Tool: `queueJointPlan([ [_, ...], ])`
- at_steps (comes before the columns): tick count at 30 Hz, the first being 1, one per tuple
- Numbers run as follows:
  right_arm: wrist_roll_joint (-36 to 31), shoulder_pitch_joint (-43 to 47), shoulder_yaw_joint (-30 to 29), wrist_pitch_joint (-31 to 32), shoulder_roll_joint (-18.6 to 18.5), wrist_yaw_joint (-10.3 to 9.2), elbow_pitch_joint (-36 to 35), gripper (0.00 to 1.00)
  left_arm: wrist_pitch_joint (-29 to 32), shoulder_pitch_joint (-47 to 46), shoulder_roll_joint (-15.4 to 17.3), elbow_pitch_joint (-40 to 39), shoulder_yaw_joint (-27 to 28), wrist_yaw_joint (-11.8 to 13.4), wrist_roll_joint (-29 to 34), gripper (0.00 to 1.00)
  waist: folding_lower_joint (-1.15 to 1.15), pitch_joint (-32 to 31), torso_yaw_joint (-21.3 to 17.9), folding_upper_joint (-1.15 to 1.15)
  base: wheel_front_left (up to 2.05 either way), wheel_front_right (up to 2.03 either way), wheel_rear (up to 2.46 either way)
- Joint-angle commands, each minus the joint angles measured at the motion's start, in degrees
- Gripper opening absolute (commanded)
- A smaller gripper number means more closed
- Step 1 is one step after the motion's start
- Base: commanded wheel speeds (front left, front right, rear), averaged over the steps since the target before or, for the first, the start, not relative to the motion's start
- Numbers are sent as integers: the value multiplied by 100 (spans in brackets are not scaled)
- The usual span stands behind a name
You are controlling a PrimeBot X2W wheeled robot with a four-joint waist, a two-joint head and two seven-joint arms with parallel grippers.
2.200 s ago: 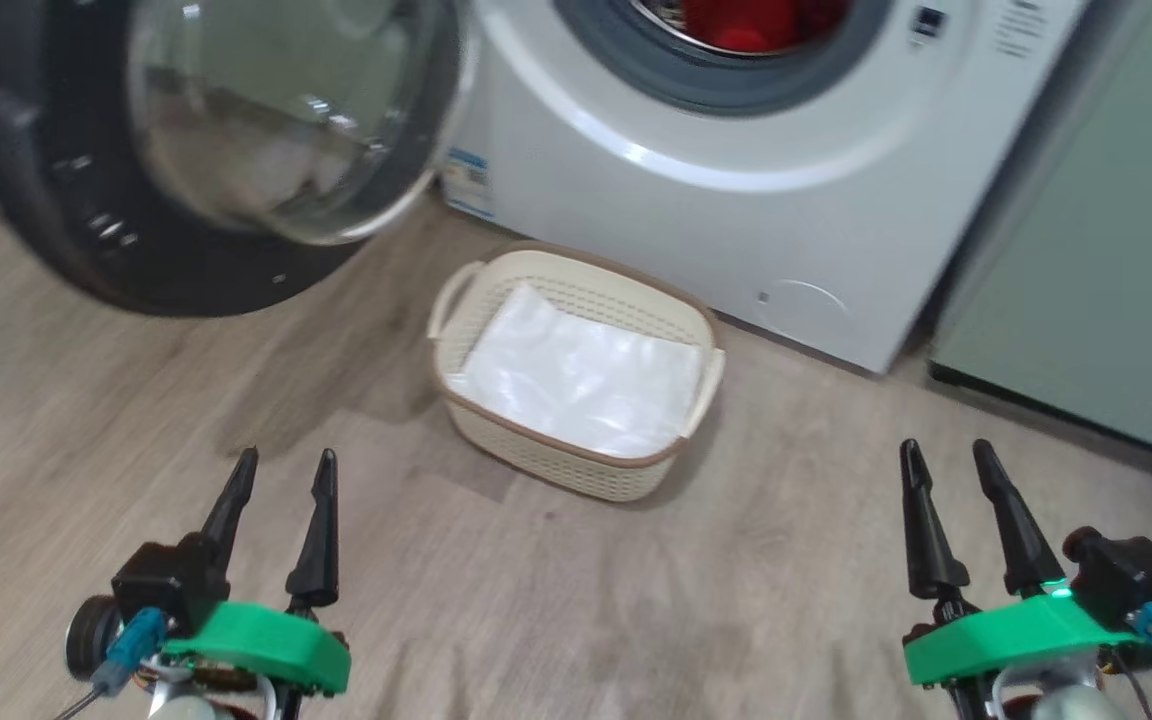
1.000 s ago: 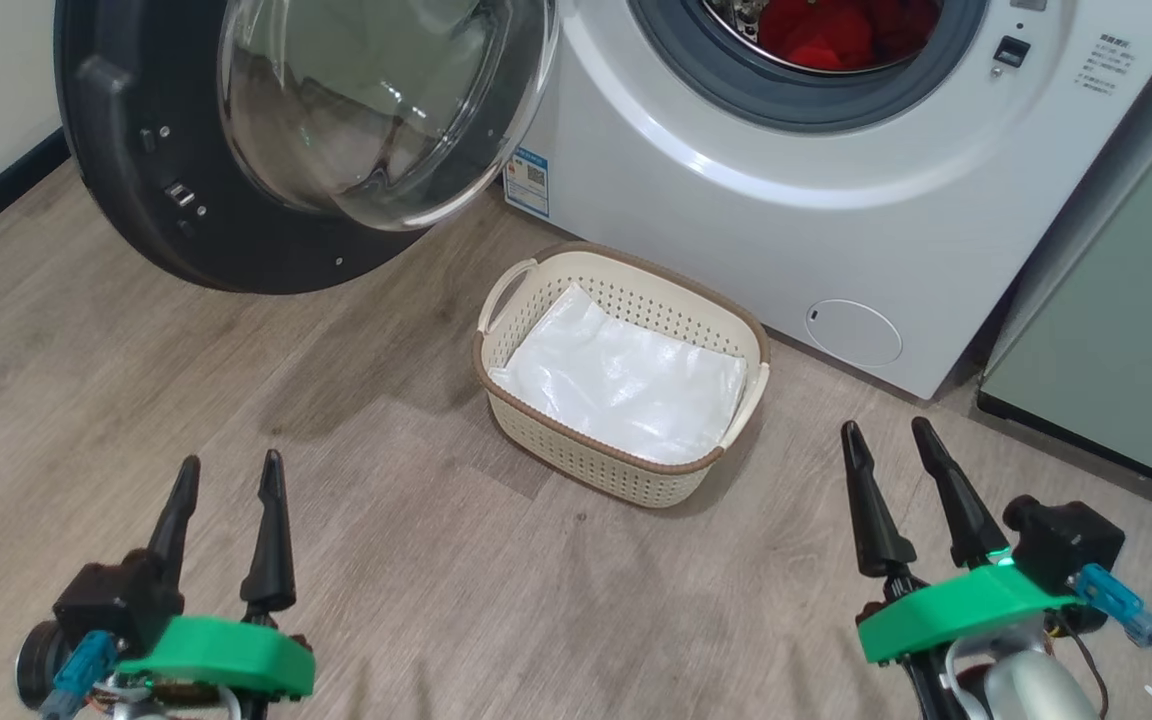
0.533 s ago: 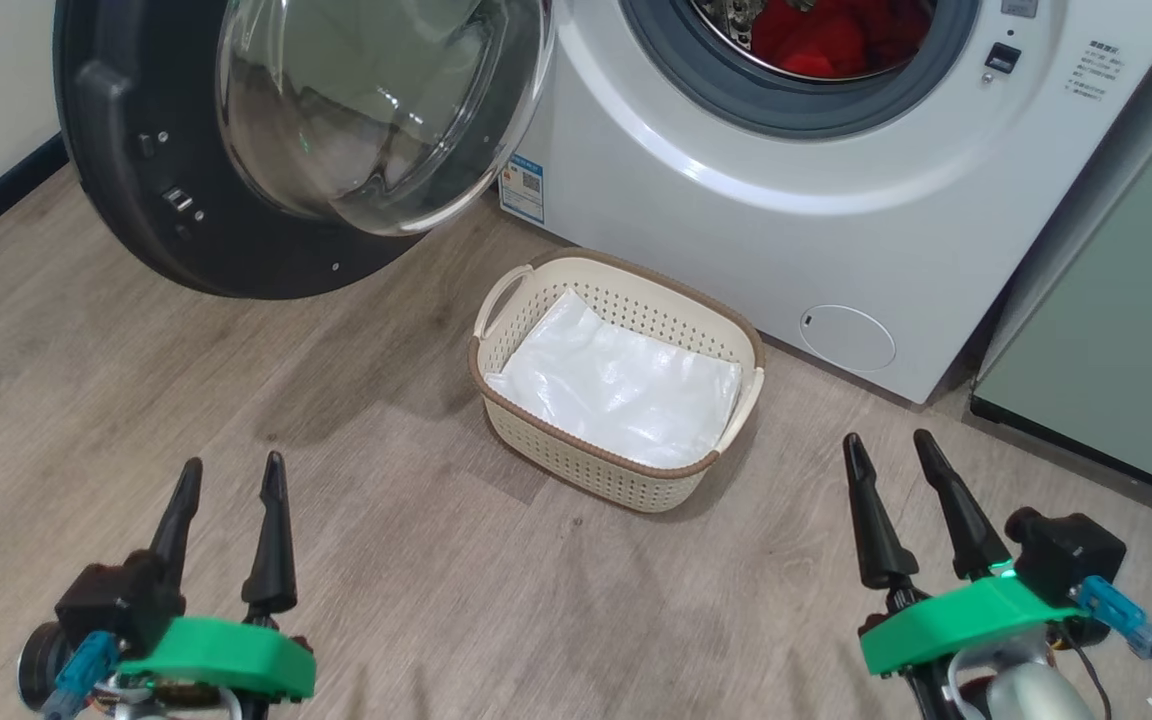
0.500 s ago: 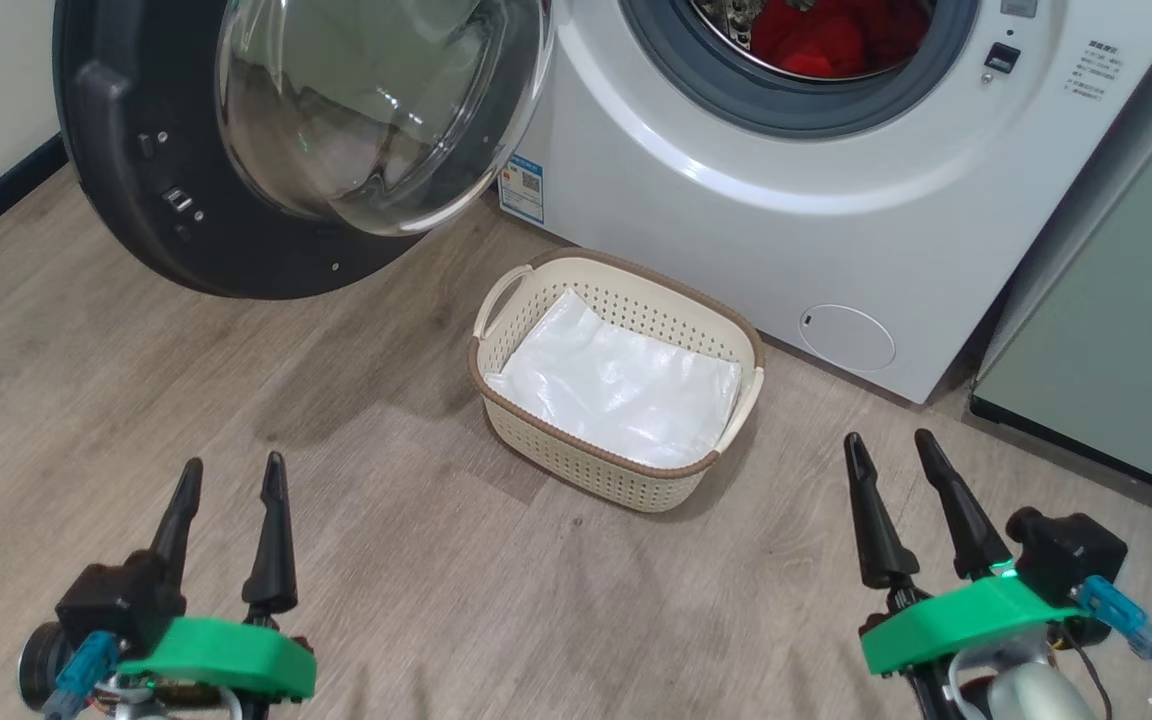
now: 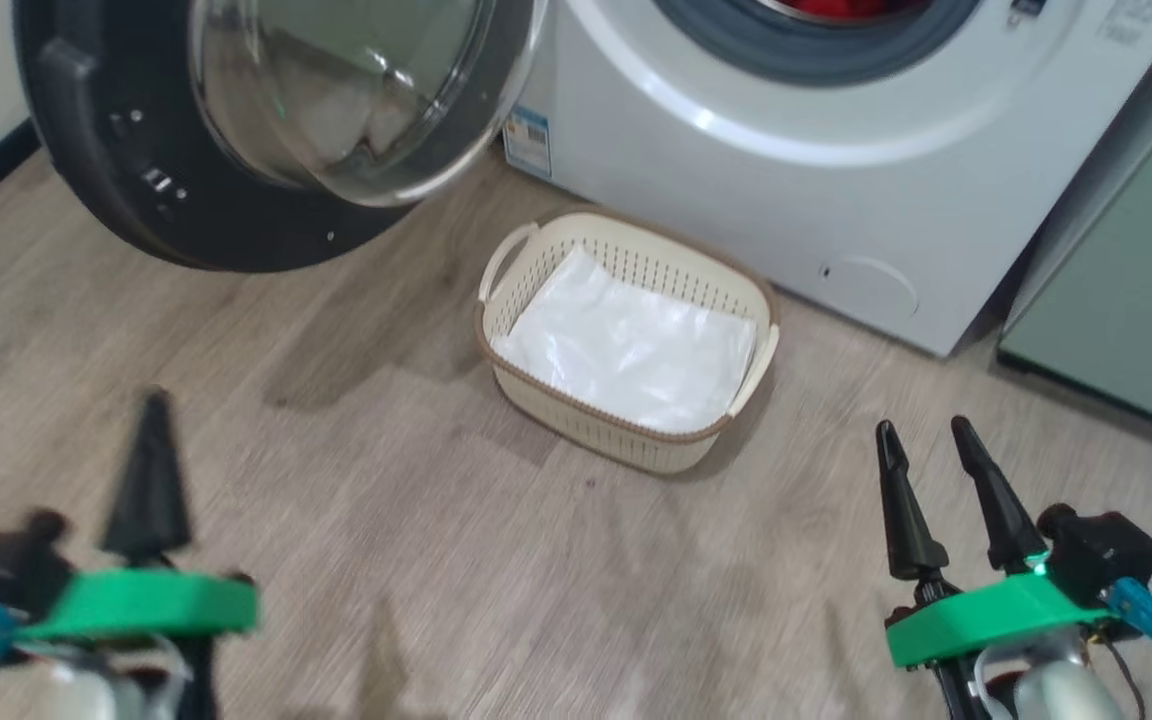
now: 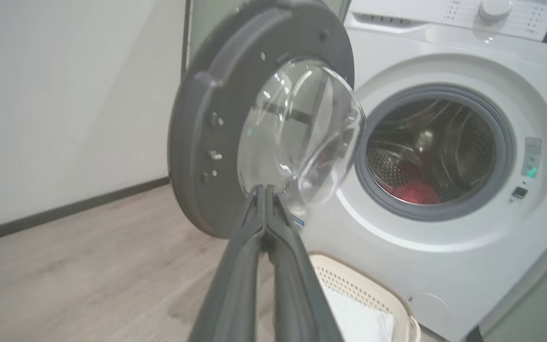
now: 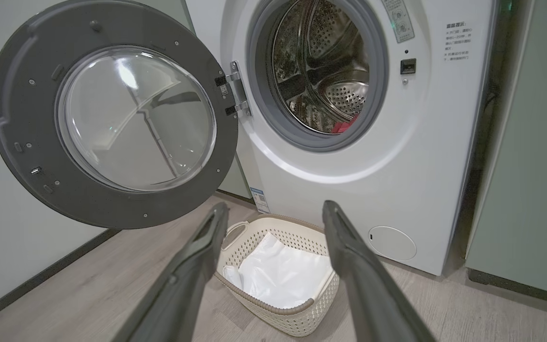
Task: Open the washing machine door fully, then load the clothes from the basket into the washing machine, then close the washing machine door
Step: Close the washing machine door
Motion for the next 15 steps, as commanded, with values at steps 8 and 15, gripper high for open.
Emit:
queueJointPlan([
  [8, -509, -398, 43, 376, -37, 41, -686, 100, -71, -1694, 346, -314, 1803, -294, 33, 0, 0, 1091, -378, 0, 0, 0, 0],
  [15, -739, -572, -13, 573, -37, 41, -979, 100, -71, -3172, 1606, 852, 2569, -486, -152, 0, 0, 1679, -649, 0, 0, 0, 0],
])
